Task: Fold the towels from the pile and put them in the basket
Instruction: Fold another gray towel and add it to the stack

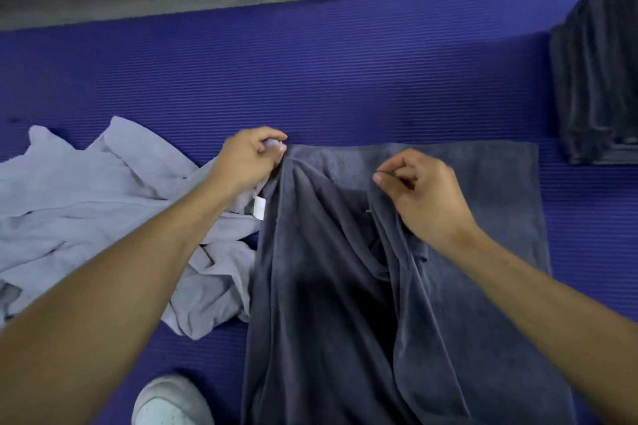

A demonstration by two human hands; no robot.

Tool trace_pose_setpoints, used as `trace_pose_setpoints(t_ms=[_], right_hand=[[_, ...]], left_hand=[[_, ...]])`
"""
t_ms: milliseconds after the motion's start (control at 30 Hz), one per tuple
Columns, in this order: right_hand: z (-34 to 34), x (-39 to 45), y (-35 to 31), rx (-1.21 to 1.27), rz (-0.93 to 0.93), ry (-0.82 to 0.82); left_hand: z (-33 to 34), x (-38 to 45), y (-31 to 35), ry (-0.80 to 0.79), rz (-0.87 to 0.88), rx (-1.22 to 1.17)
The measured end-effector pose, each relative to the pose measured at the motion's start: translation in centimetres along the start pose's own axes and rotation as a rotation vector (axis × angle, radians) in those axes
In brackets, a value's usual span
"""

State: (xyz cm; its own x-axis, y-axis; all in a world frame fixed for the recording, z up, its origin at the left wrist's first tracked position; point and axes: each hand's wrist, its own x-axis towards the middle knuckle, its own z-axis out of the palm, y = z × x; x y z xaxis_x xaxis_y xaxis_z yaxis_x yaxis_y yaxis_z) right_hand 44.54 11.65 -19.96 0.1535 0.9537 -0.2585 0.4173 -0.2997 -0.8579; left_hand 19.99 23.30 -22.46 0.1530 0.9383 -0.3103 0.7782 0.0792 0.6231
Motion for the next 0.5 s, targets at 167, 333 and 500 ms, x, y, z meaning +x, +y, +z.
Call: trace_pose_setpoints(t_ms=[167,333,500], right_hand=[[0.7,-0.1,0.2,0.056,0.045,0.020],[1.0,0.3,0.0,0.048,0.054,0.002],[1.3,0.4,0.0,0.056,0.071,-0.004]], left_hand=[[-1.9,1.4,0.7,-0.157,0.031,0.371],[-2.0,0.6,0.3,-0.089,0.067,0.144],[-4.1,0.4,2.2,-0.052,-0.095,-0.239]])
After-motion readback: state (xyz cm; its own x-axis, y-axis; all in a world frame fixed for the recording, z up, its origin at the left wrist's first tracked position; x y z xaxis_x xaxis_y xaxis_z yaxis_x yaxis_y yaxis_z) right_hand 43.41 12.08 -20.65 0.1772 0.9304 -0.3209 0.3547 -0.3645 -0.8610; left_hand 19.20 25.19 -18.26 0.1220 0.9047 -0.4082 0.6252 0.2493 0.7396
